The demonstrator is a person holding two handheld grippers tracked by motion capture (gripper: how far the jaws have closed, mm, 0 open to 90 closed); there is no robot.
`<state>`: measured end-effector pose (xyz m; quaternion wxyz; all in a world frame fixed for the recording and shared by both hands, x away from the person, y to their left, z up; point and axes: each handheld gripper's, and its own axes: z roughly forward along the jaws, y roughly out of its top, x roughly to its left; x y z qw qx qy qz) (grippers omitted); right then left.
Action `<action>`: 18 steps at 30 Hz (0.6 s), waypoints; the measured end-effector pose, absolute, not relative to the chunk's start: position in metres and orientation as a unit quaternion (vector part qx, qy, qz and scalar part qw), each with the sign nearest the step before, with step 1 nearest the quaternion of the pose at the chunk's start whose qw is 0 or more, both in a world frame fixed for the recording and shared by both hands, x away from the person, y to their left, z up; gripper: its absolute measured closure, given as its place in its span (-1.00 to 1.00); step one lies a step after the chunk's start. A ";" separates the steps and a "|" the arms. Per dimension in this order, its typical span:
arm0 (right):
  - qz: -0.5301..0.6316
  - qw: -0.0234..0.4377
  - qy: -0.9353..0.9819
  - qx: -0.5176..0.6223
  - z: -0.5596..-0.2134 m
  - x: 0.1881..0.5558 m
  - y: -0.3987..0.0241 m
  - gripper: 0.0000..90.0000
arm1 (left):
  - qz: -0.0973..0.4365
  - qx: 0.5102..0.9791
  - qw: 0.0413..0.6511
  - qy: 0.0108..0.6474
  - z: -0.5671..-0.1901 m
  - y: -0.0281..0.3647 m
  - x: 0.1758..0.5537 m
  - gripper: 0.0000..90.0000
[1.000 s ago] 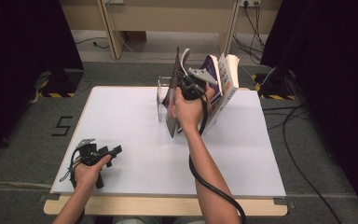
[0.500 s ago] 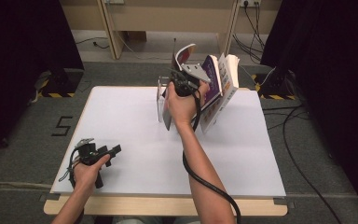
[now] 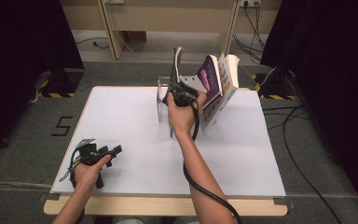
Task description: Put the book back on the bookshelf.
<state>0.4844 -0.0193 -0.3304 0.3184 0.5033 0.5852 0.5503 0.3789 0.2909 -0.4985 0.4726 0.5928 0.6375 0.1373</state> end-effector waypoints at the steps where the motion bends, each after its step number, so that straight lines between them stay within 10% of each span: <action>1: 0.544 0.322 0.587 0.506 -0.330 0.484 -0.021 0.68 | 0.137 0.592 0.474 0.637 -0.498 0.290 0.379 -0.41; 18: 0.559 0.243 0.587 0.532 -0.302 0.486 -0.040 0.48 | 0.137 0.592 0.475 0.637 -0.497 0.290 0.378 -0.41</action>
